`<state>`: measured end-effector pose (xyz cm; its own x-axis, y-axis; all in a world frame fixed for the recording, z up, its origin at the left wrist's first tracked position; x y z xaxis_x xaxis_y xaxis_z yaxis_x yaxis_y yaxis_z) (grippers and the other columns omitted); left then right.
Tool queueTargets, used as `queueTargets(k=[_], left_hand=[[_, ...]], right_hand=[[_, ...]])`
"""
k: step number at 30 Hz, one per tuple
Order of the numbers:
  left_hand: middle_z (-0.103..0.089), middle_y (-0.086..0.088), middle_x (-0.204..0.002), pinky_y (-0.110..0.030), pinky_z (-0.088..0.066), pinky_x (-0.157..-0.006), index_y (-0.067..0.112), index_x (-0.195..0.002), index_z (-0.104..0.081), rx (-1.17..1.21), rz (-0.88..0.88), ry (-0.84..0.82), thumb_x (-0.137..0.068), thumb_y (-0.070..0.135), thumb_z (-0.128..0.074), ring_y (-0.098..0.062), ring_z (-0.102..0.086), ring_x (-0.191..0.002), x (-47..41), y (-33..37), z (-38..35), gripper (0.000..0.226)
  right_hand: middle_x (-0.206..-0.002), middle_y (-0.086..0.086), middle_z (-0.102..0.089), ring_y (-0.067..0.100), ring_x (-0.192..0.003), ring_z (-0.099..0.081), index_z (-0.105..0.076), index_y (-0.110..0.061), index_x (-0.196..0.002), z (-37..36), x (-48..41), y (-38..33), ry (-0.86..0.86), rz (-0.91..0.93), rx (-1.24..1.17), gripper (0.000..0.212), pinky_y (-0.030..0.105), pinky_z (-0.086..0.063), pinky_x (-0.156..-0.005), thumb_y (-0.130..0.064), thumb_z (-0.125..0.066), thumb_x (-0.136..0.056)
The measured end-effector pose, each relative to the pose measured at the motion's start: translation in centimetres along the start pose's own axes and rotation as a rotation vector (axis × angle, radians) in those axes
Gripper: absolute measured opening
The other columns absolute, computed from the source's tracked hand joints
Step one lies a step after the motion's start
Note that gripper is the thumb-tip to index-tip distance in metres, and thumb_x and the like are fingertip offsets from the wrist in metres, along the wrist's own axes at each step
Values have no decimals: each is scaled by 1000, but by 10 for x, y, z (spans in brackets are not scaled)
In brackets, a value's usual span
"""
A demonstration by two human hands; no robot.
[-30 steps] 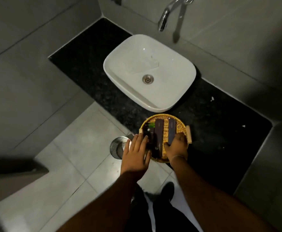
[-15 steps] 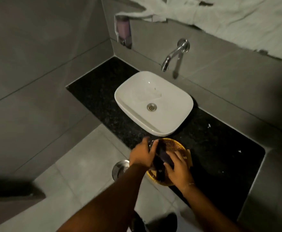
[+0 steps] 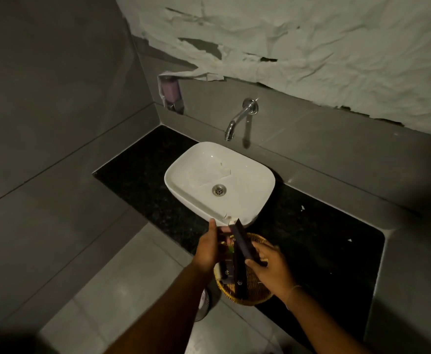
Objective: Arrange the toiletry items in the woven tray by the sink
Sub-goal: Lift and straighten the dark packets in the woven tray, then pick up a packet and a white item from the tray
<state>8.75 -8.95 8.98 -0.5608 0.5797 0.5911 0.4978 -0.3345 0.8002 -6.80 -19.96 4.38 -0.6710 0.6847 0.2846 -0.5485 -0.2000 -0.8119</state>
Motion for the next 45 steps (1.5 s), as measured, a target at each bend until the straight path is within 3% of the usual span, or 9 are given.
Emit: queueTargets(k=[2, 5, 9, 12, 19, 25, 30, 36, 45], left_hand=[[-83, 1, -102, -27, -64, -83, 16, -123, -77, -66, -56, -96, -111, 61, -34, -15, -82, -95, 8, 2, -14, 64], [-73, -10, -102, -36, -59, -93, -3, -119, -70, -236, -225, -167, -111, 38, -54, -24, -71, -101, 10, 2, -30, 44], [-74, -4, -95, -47, -57, -89, 1, -113, -69, -404, -354, -88, -108, 30, -63, -14, -70, -89, 0, 5, -27, 30], [-81, 11, -104, -29, -61, -87, 32, -118, -72, -722, -372, -130, -101, 56, -63, -1, -78, -94, -2, 17, -24, 31], [-81, 2, -116, -39, -61, -92, 30, -127, -76, -1465, -365, -183, -92, 68, -65, -19, -75, -107, -1, 54, -48, 54], [-75, -5, -136, -45, -61, -102, 24, -144, -68, -1645, -311, -244, -91, 46, -81, -25, -72, -124, 9, 77, -79, 59], [-78, -7, -120, -45, -61, -103, 21, -141, -70, -1809, -286, -273, -91, 43, -82, -27, -76, -117, 22, 88, -103, 55], [-79, -6, -124, -38, -55, -89, 22, -140, -71, -1922, -322, -269, -89, 47, -83, -26, -75, -116, 40, 100, -124, 58], [-80, -1, -121, -40, -59, -102, 19, -137, -73, -2036, -296, -272, -85, 54, -84, -23, -76, -114, 54, 121, -131, 64]], right_hand=[[-113, -20, -76, 5, -114, -72, -71, -47, -124, -5, -1, -8, -38, -56, -122, 47, 27, -63, -91, -19, -84, -88], [-100, -31, -78, -6, -102, -75, -75, -59, -93, -12, -3, -20, -152, -57, -287, 53, 7, -58, -72, -7, -80, -89], [-106, -7, -82, 9, -99, -81, -82, -45, -97, -1, -5, -20, -157, -169, -580, 20, 26, -65, -77, -43, -88, -79], [-117, 2, -79, 20, -103, -81, -73, -36, -120, 11, -20, -12, -129, -263, -794, 53, 38, -66, -80, -72, -75, -81], [-108, 13, -83, 25, -94, -83, -73, -11, -118, 28, -44, -13, -50, -395, -780, 41, 38, -67, -75, -44, -73, -95], [-119, 17, -75, 32, -112, -71, -72, -13, -121, 18, -37, 14, -11, -569, -830, 31, 49, -55, -108, -37, -64, -102], [-111, 19, -70, 30, -98, -71, -66, -14, -126, 15, -23, 29, -31, -653, -998, 29, 38, -61, -81, -30, -66, -101], [-133, 15, -57, 33, -118, -58, -56, -21, -139, 19, -19, 38, -62, -674, -955, 44, 46, -54, -95, -42, -64, -101], [-94, 7, -61, 16, -79, -54, -67, -12, -111, 19, -11, 39, -252, -632, -891, 47, 29, -47, -65, -56, -66, -94]])
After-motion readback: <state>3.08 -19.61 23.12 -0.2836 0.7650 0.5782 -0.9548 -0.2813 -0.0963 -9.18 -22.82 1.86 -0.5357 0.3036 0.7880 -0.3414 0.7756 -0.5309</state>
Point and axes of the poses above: each hand's wrist, its own x-axis away from the middle knuckle, its own z-axis out of the back of the hand, y = z × x, the point moved 6 cm from there along -x, towards the middle knuckle
